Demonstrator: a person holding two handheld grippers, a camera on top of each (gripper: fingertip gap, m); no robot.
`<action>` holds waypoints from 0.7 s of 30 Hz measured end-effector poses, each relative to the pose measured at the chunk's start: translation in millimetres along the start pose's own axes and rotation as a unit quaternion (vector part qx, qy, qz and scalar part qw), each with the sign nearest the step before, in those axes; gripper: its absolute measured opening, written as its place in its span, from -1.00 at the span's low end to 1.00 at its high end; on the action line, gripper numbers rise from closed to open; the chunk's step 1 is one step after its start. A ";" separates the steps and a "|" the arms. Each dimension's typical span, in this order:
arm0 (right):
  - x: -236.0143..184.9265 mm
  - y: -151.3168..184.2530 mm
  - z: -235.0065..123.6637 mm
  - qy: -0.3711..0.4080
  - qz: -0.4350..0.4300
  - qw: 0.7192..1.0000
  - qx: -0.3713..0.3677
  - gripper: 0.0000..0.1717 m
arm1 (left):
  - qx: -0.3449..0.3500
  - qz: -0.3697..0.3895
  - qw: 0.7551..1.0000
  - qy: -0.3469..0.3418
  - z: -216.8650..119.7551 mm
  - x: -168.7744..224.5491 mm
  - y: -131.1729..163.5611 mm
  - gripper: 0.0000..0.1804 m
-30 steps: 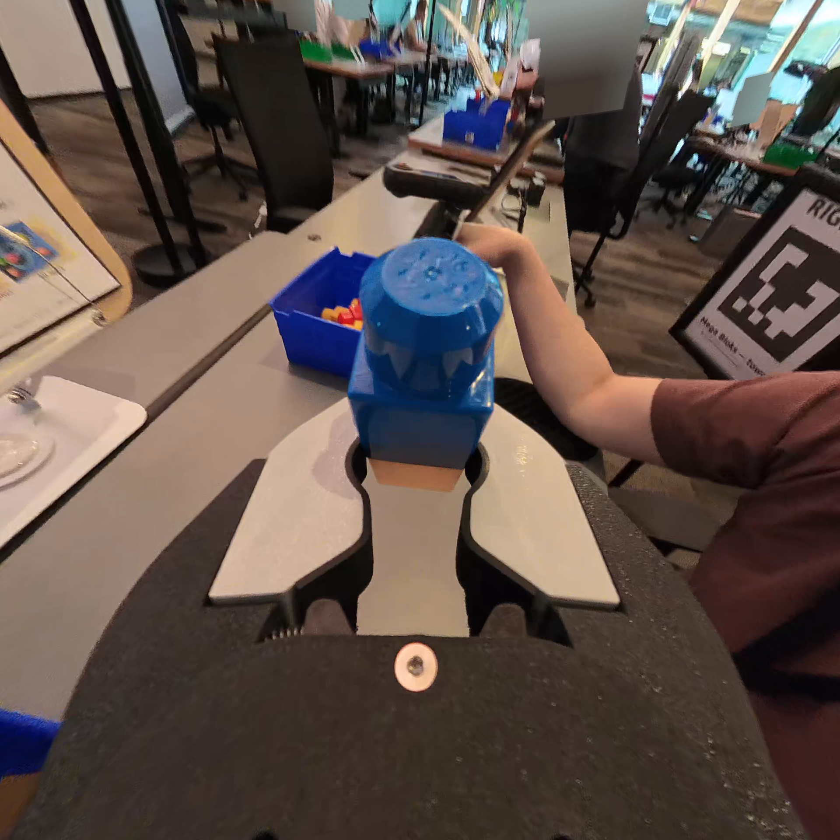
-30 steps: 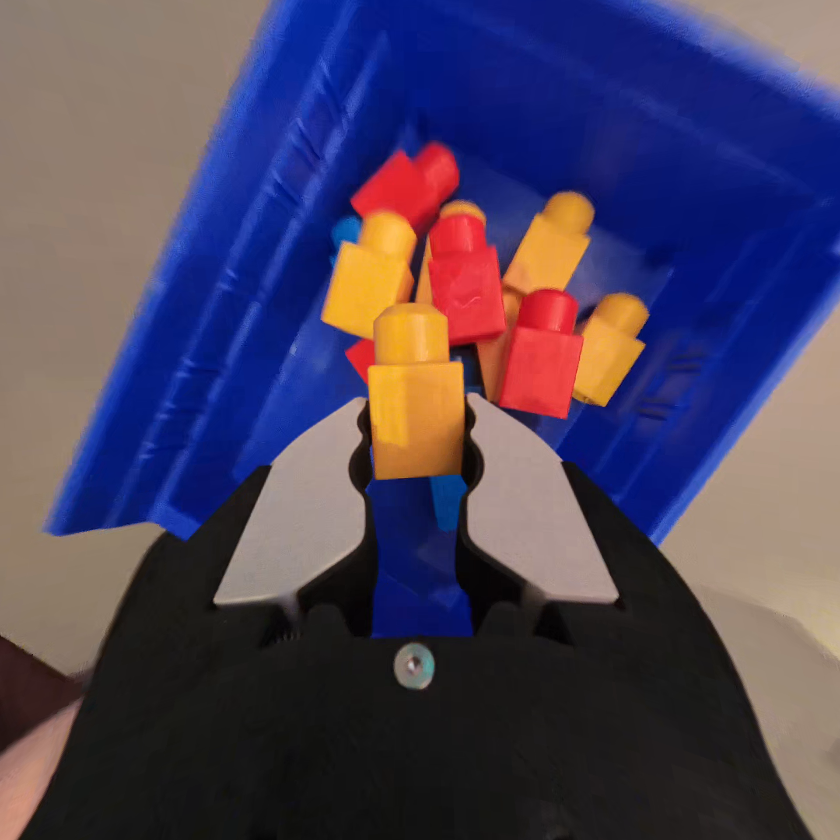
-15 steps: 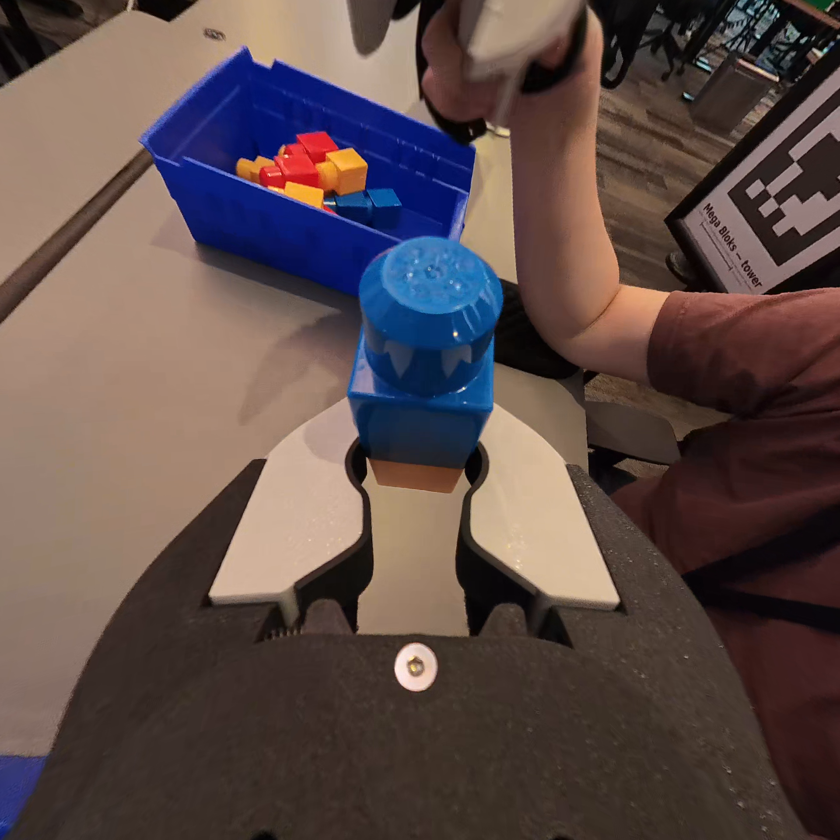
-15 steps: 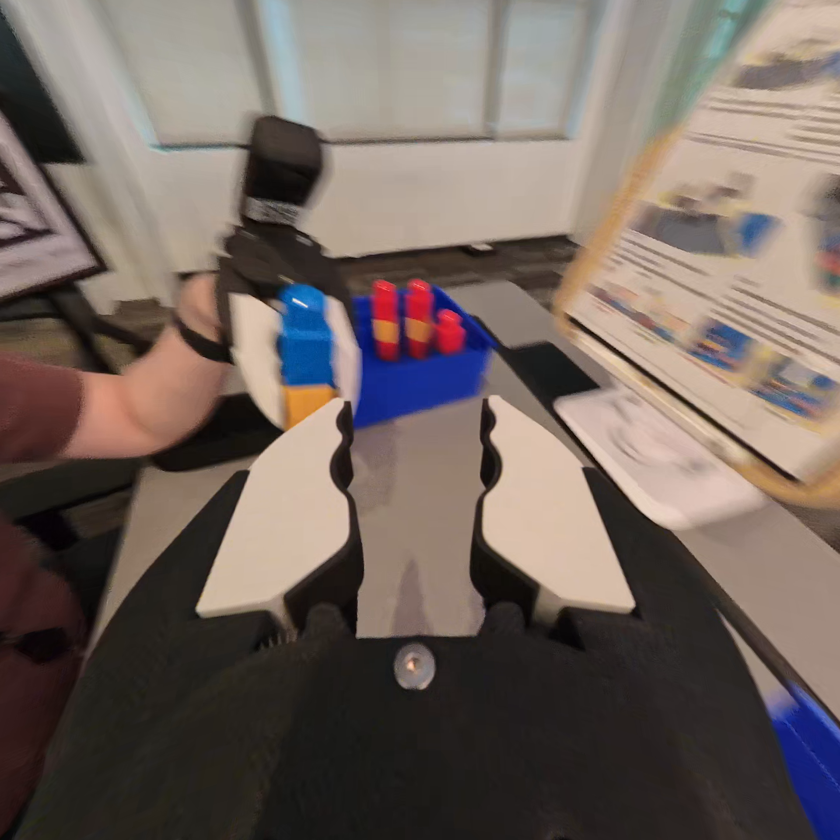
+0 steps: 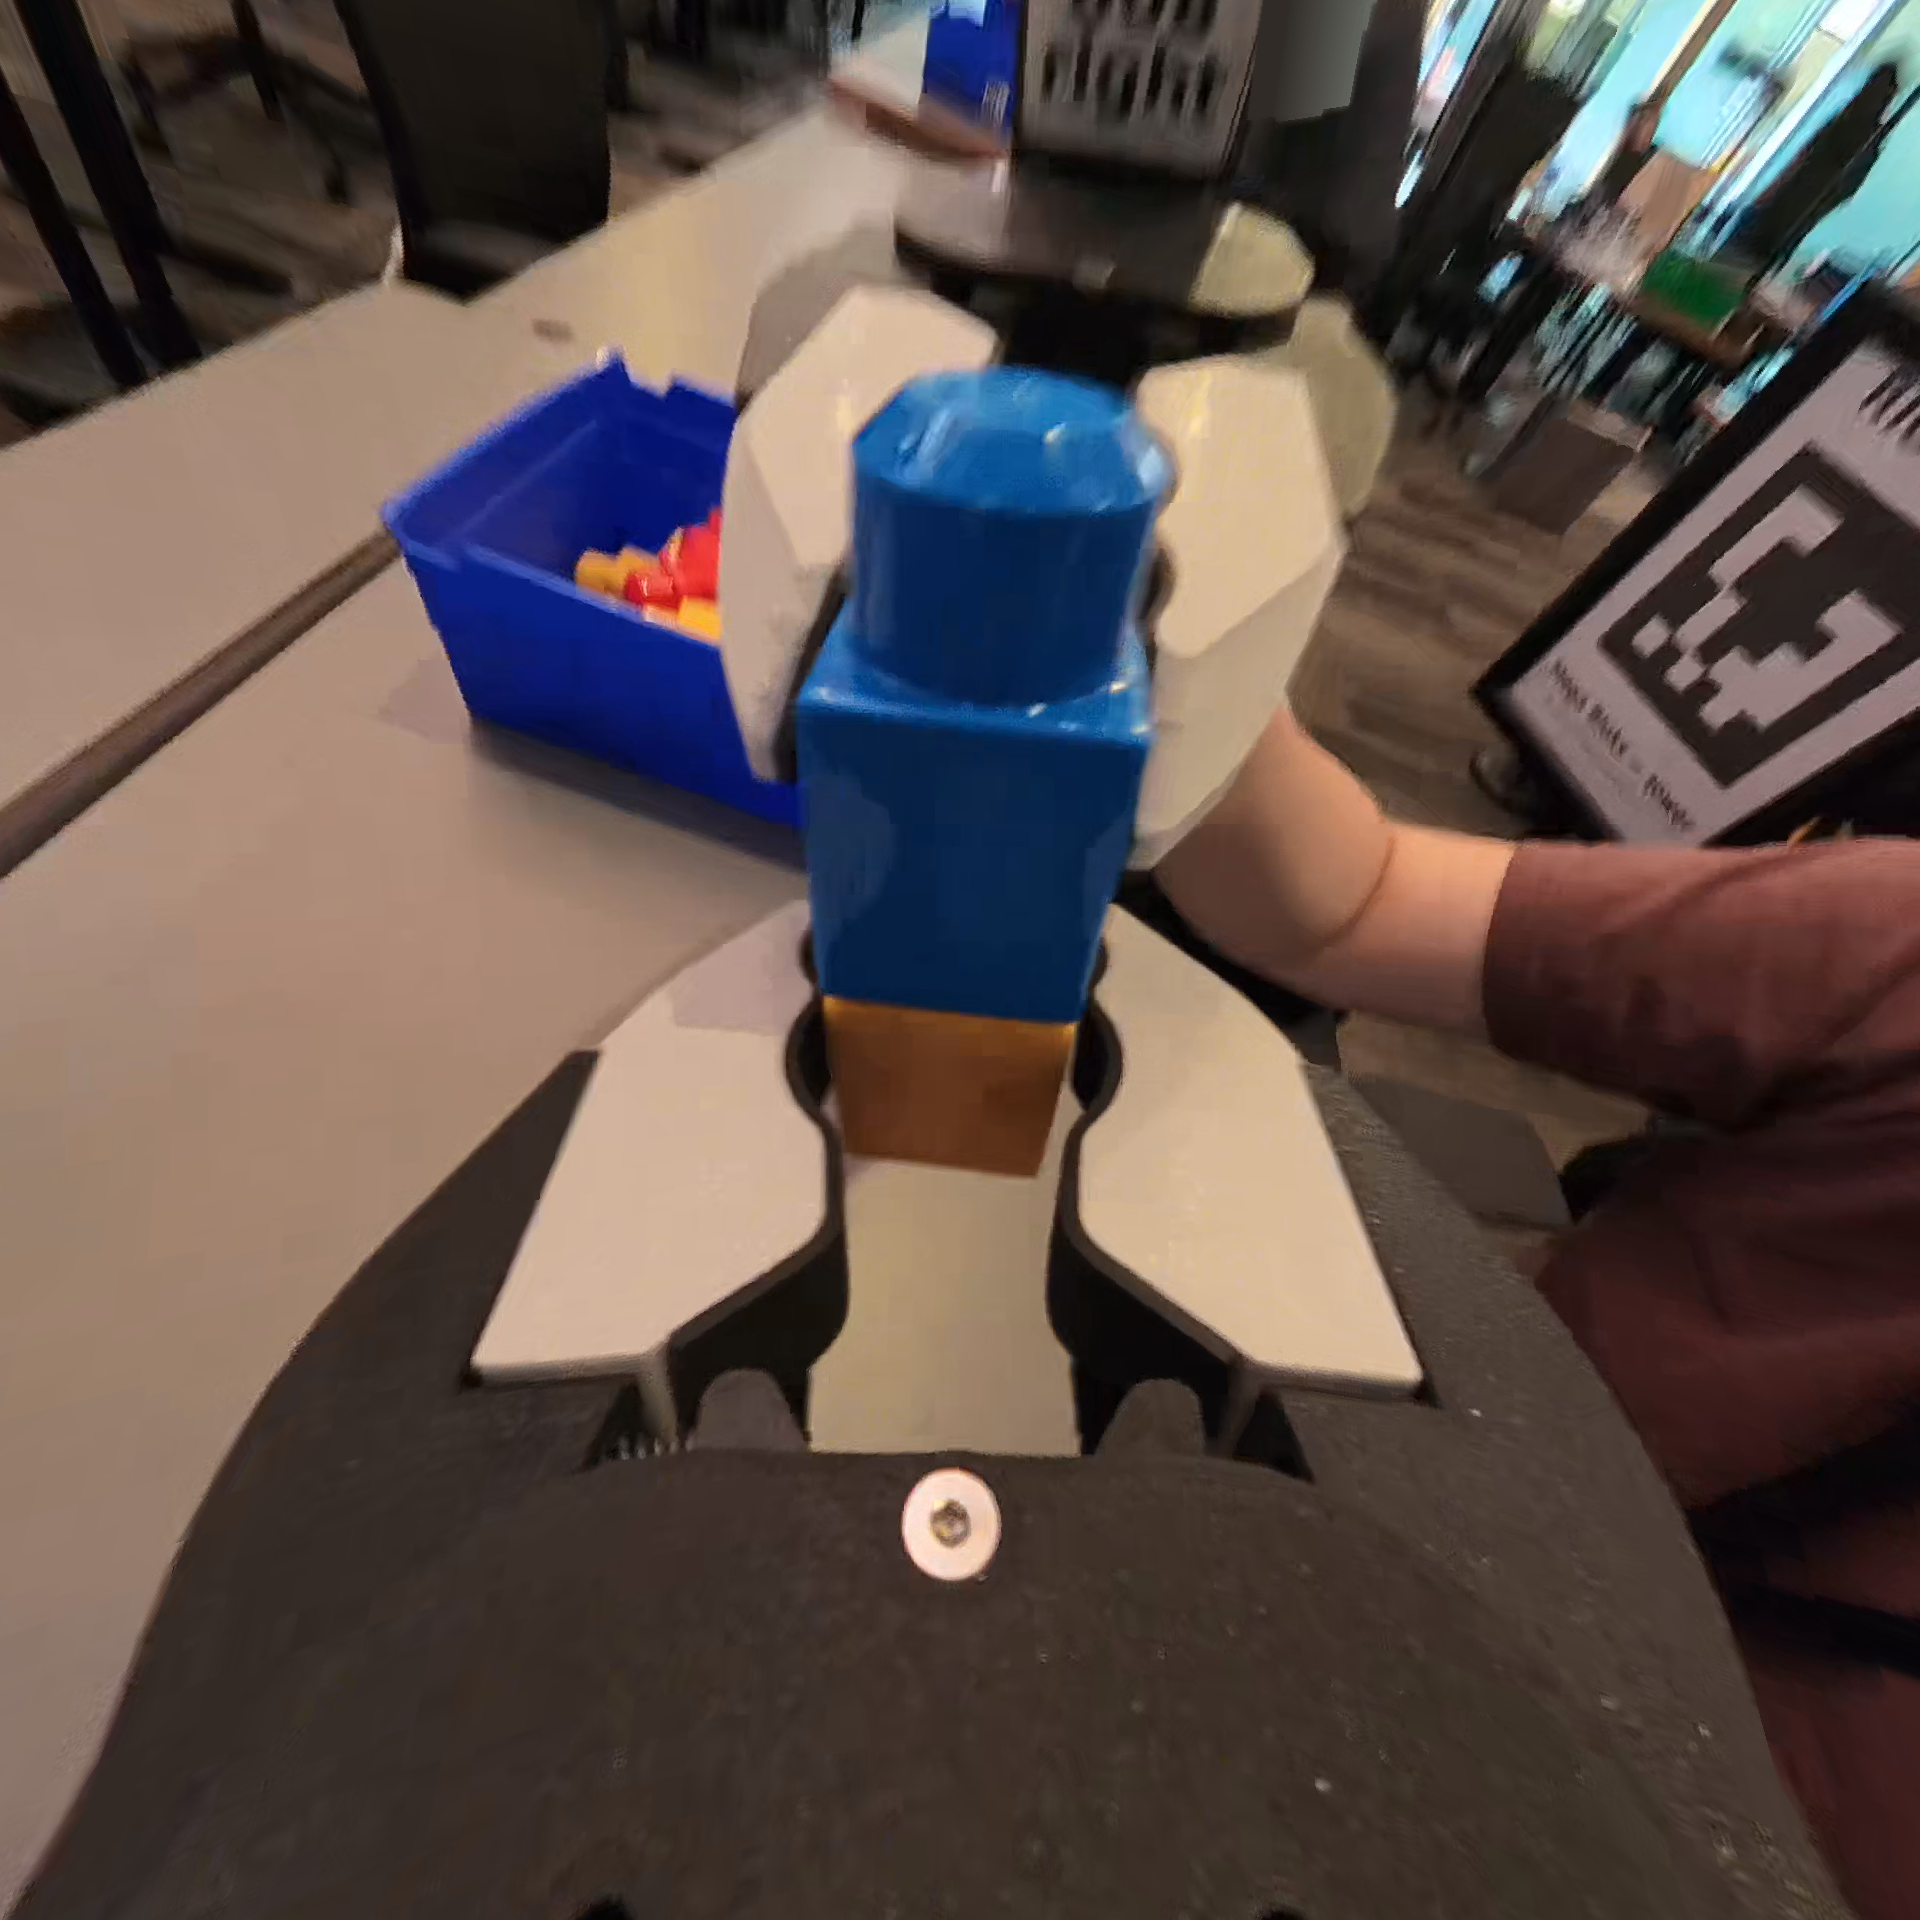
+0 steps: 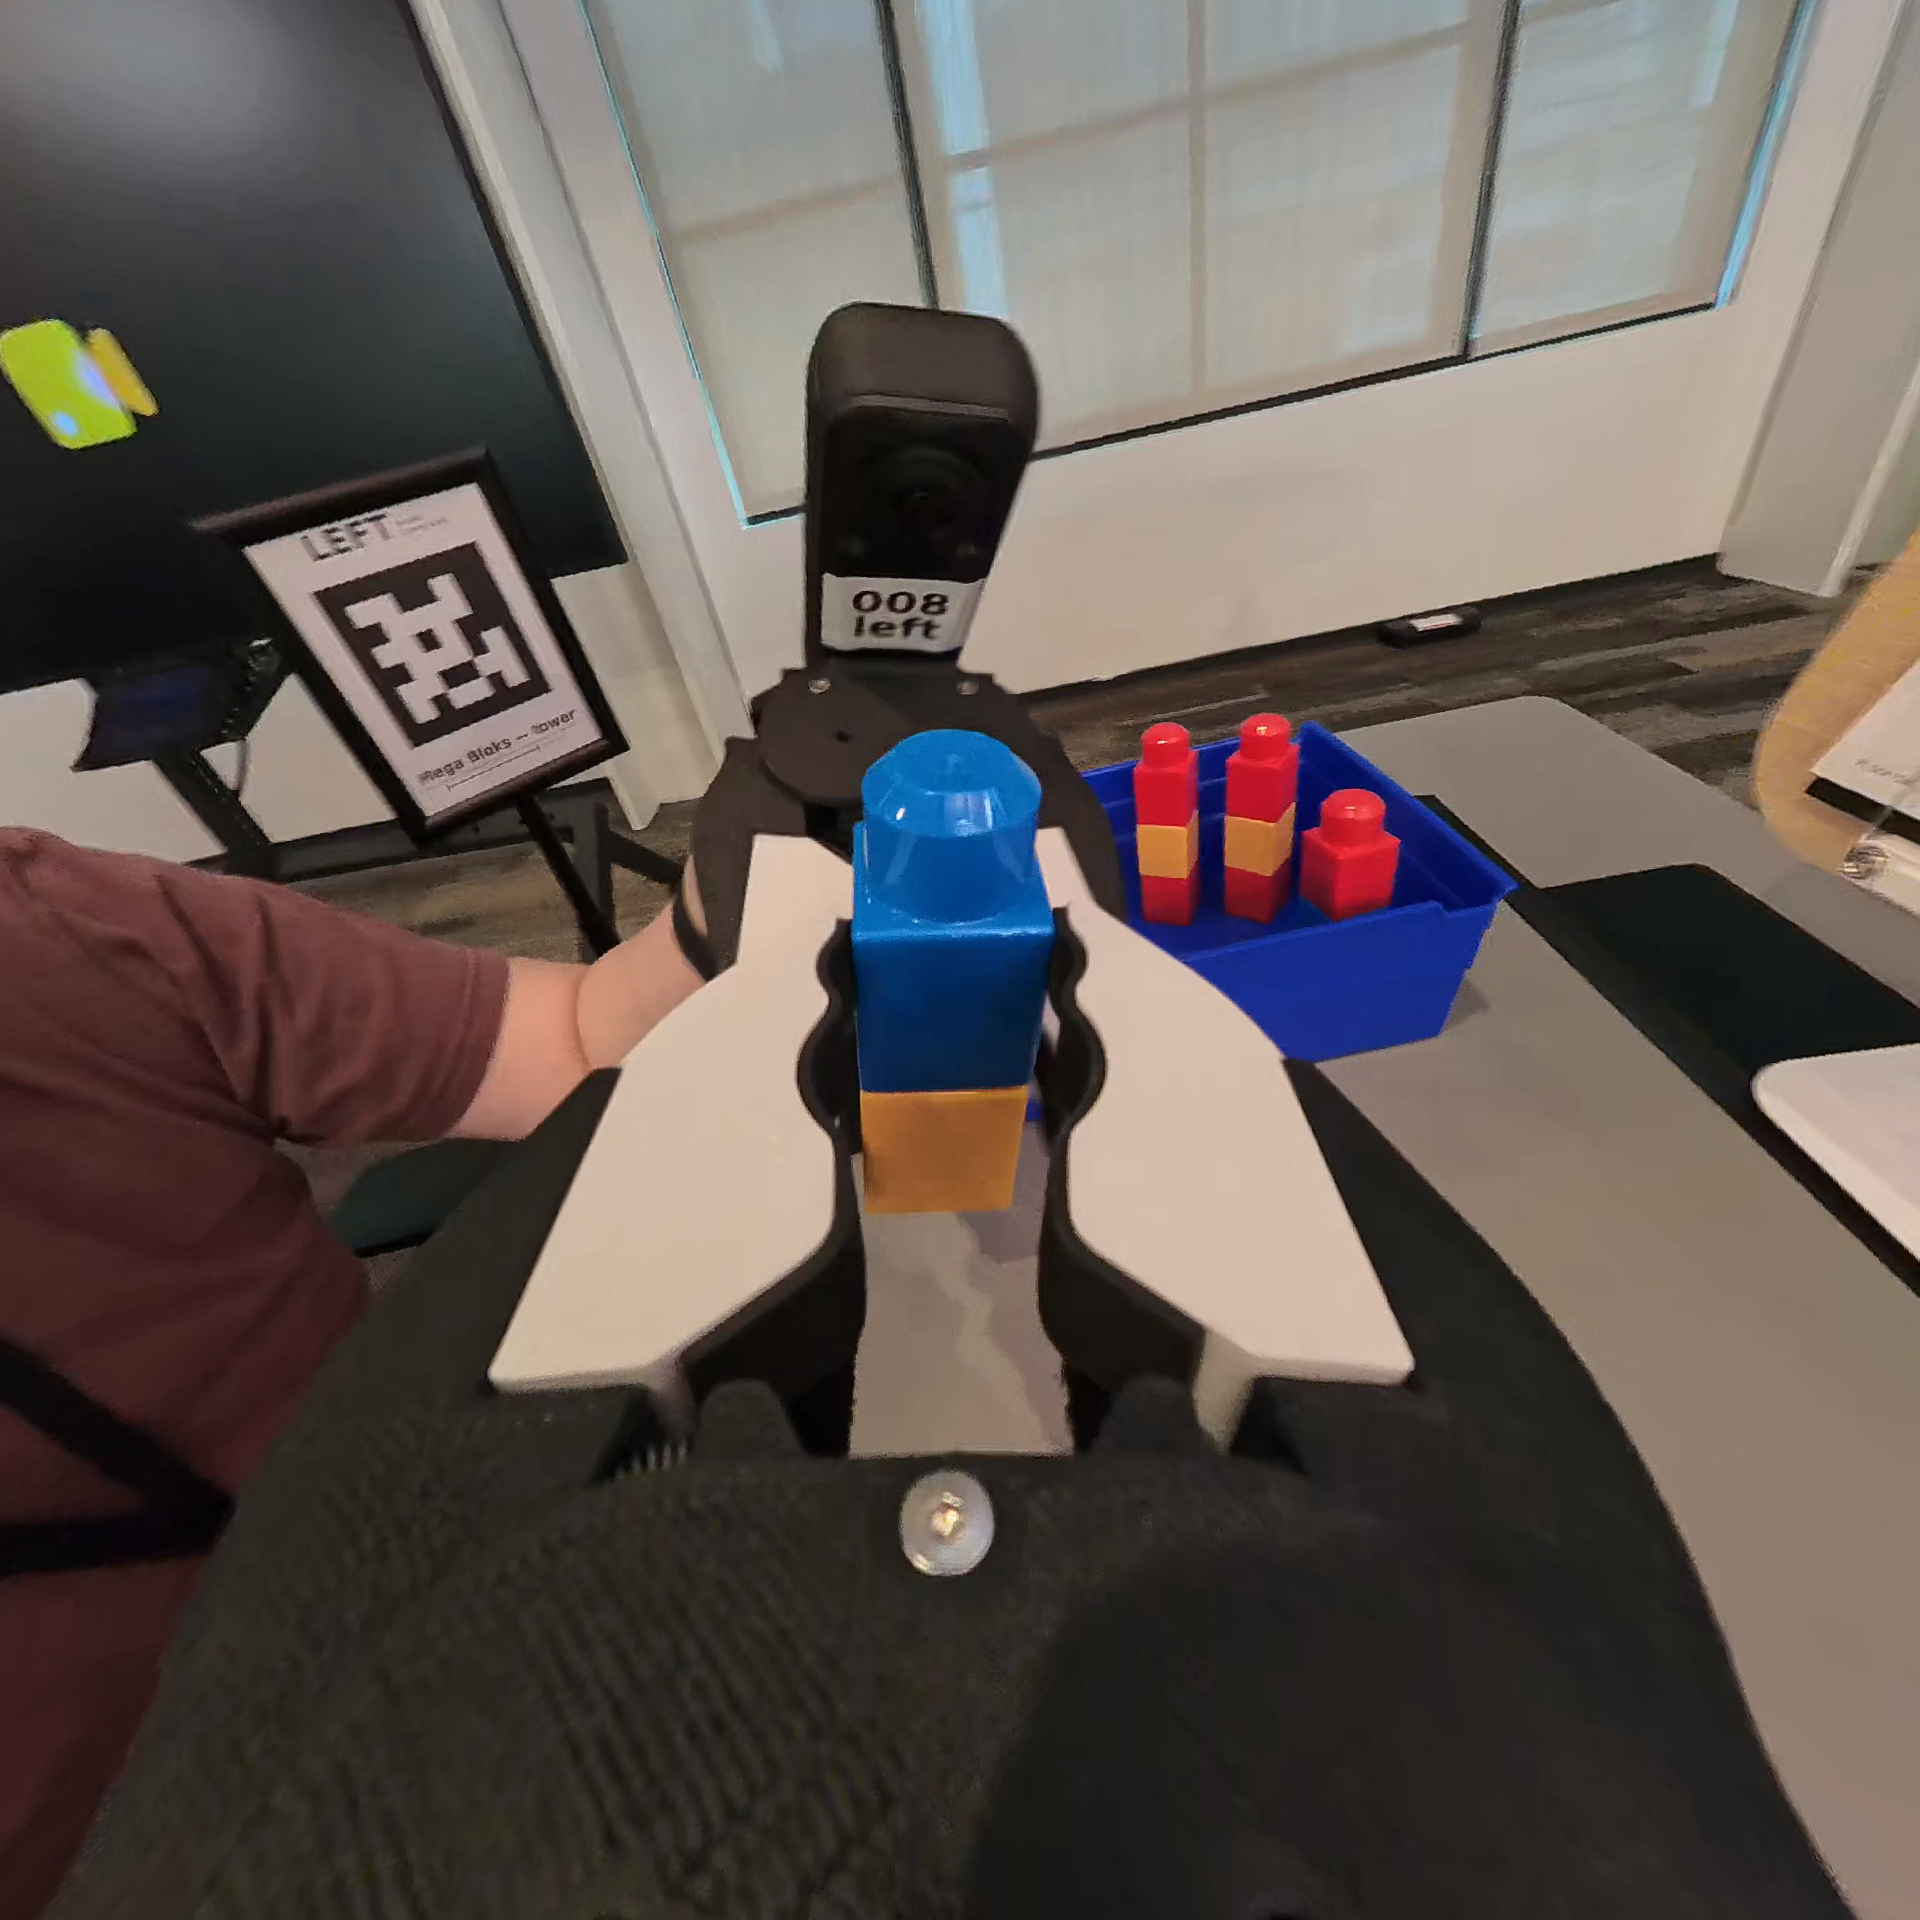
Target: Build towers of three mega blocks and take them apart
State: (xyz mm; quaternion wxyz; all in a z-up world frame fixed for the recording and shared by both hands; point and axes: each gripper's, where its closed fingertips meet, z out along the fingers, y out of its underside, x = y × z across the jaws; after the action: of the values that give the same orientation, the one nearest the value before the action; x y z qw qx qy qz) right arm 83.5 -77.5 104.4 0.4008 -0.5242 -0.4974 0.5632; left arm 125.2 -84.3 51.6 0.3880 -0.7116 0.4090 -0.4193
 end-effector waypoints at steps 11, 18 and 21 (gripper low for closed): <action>74.7 -7.8 -153.0 0.193 0.053 0.979 -0.023 -0.57 | -0.030 -0.056 0.997 0.038 19.0 -3.8 17.3 -0.55; 85.5 153.8 -308.5 0.370 0.138 0.821 -0.414 -0.56 | -0.016 -0.048 0.998 0.026 -1.0 -6.5 7.9 -0.55; 111.9 177.2 -314.9 0.387 0.172 0.796 -0.433 -0.57 | -0.019 -0.057 0.998 0.028 -3.5 -6.8 9.1 -0.55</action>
State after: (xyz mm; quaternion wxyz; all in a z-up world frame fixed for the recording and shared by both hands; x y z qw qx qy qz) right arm 392.9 42.9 -76.8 0.1873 -0.8943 -0.3941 0.0989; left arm 117.5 -82.2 42.8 0.3385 -0.7289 0.3867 -0.4522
